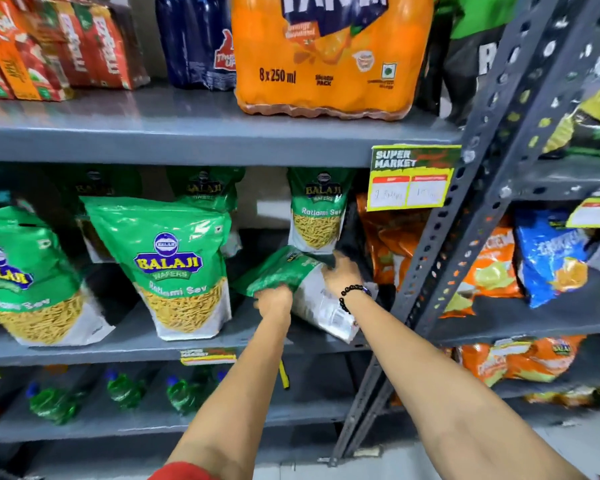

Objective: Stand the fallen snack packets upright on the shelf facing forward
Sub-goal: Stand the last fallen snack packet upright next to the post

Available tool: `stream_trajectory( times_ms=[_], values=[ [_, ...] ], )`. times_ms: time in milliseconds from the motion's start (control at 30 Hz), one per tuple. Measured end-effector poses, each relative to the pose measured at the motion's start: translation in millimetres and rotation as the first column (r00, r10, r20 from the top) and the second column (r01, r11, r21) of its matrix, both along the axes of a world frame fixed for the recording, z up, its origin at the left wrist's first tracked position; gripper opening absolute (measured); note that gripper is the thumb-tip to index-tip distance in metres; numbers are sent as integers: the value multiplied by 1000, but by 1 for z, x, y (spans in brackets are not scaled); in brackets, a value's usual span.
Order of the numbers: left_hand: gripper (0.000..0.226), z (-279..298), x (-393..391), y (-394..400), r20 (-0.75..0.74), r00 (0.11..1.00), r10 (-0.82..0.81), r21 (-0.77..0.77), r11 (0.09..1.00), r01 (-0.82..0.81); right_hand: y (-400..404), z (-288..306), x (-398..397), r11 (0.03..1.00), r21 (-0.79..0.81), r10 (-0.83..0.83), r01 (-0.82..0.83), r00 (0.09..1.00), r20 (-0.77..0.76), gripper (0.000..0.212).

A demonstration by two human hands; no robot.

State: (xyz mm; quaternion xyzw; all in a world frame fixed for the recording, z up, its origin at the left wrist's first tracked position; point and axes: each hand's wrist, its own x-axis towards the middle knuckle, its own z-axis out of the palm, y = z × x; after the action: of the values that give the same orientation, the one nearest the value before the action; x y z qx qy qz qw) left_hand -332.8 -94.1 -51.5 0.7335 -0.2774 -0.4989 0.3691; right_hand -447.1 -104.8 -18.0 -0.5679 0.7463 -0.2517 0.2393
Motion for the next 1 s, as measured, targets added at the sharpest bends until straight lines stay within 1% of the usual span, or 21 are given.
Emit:
stream_trajectory(
  times_ms=[67, 100, 200, 233, 300, 367, 433, 500, 600, 667, 733, 800, 833, 867, 900, 933, 967, 1000],
  values=[
    [51, 1, 1, -10, 24, 993, 115, 36, 993, -115, -15, -3, -7, 1000, 5, 23, -23, 999, -41, 37],
    [53, 3, 2, -14, -17, 981, 192, 53, 980, -191, -22, -3, -10, 1000, 18, 24, -23, 999, -31, 37],
    [59, 3, 6, -19, -29, 979, 199, 103, 975, -196, -35, -9, -14, 996, 90, 21, -19, 1000, -23, 39],
    [59, 1, 7, -22, -59, 975, 215, 98, 973, -209, -38, -12, -15, 992, 120, 39, -35, 999, -32, 39],
    [54, 0, 4, -22, -101, 978, 181, 57, 983, -176, -40, -16, -15, 989, 142, 55, -48, 997, -45, 36],
    [49, 0, 3, -24, -141, 973, 185, 18, 983, -184, -41, -18, -16, 993, 117, -1, 5, 999, -33, 29],
    [53, 6, 3, -26, -128, 953, 275, 67, 961, -268, -41, -17, -18, 991, 82, -112, 108, 993, 46, 22],
    [58, 20, 2, -24, -146, 914, 378, 76, 926, -370, -40, -16, -20, 982, 48, -189, 184, 970, 150, 23],
    [55, 43, -2, -20, -89, 899, 429, -58, 899, -434, -35, -19, -20, 973, -53, -205, 226, 944, 260, 22],
    [52, 58, -4, -19, -56, 890, 453, -192, 870, -454, -31, -17, -18, 956, -134, -194, 263, 902, 387, 21],
    [51, 72, -5, -19, -80, 880, 468, -351, 813, -464, -27, -12, -14, 927, -162, -195, 337, 805, 561, 20],
    [53, 85, -8, -18, -113, 882, 458, -481, 751, -452, -25, -8, -11, 890, -168, -178, 424, 661, 729, 21],
    [53, 89, -9, -17, -120, 892, 435, -530, 732, -428, -25, -7, -10, 871, -175, -151, 459, 589, 794, 22],
    [53, 91, -9, -14, -117, 903, 413, -565, 720, -403, -26, -10, -10, 860, -177, -133, 478, 546, 827, 23],
    [53, 92, -9, -12, -113, 913, 391, -578, 722, -381, -26, -12, -10, 859, -175, -125, 481, 530, 839, 25],
    [54, 89, -8, -10, -107, 925, 365, -566, 742, -358, -26, -15, -11, 869, -169, -130, 464, 545, 828, 26],
    [55, 83, -6, -12, -107, 938, 328, -530, 779, -333, -27, -19, -11, 892, -151, -139, 426, 578, 804, 26],
    [58, 77, -3, -13, -119, 953, 278, -482, 823, -300, -27, -23, -13, 917, -116, -166, 382, 629, 759, 23]
  ],
)
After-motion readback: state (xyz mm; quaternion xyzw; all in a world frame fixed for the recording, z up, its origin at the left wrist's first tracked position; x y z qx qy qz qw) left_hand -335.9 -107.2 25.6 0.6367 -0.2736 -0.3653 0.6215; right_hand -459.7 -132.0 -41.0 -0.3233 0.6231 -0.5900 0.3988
